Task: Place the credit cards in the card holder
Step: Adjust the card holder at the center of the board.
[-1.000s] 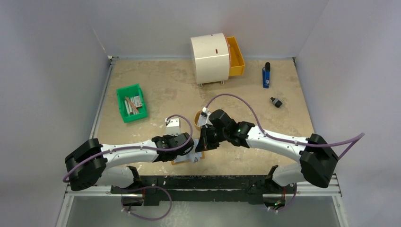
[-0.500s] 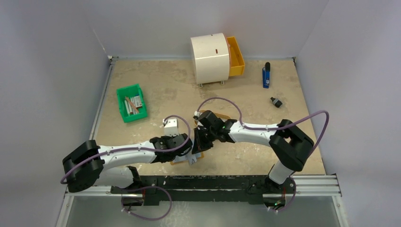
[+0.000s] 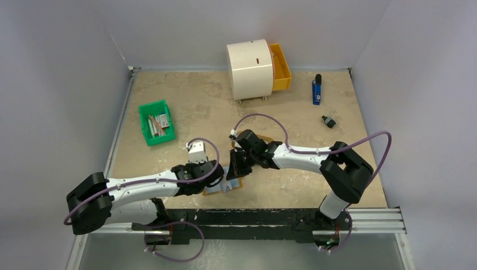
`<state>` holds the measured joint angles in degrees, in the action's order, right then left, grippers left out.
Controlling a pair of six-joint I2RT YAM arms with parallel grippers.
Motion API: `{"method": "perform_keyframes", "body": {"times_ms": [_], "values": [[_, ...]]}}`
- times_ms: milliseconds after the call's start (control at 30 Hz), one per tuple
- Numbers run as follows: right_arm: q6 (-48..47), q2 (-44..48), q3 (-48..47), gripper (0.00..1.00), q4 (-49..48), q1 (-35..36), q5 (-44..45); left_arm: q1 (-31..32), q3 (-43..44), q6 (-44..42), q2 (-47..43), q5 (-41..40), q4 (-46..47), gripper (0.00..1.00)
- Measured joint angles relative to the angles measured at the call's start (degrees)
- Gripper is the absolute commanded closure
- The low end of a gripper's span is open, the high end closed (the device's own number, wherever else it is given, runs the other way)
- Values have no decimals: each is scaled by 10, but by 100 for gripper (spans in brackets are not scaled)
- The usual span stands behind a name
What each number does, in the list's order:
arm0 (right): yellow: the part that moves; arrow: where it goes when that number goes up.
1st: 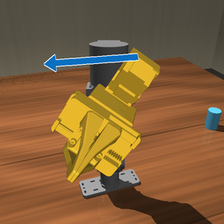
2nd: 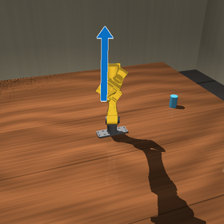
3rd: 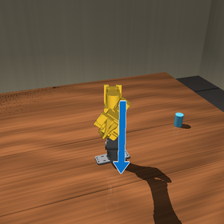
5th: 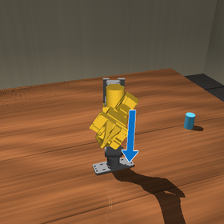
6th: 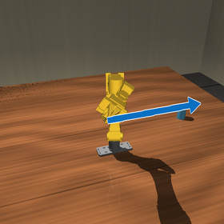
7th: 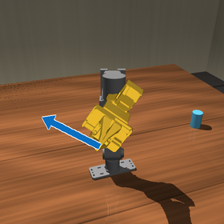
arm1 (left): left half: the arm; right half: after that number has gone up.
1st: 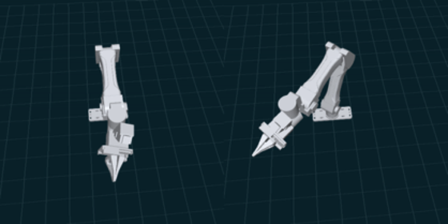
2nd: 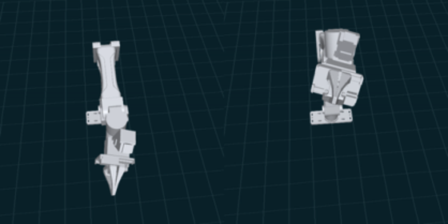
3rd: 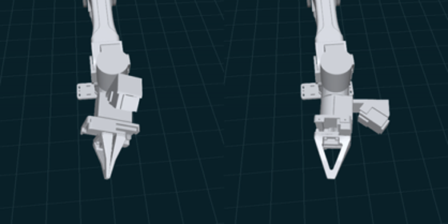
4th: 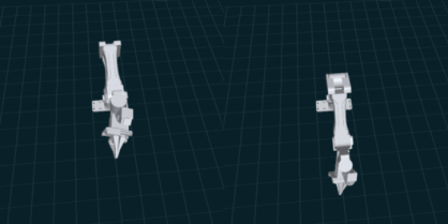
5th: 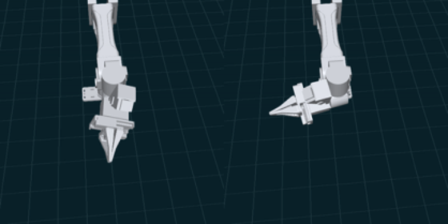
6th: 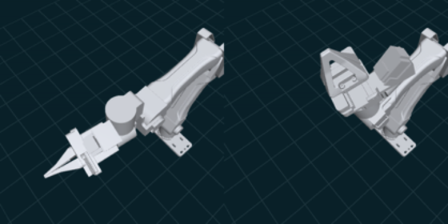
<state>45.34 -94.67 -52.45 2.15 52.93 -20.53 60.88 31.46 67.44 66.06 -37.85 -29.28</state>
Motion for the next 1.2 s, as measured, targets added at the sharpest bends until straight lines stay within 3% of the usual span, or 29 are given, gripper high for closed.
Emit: {"method": "perform_keyframes", "body": {"times_ms": [1200], "values": [[31,-20,39,100,-103,-39,-30,0,-30,35,10,-15,-1,85]]}}
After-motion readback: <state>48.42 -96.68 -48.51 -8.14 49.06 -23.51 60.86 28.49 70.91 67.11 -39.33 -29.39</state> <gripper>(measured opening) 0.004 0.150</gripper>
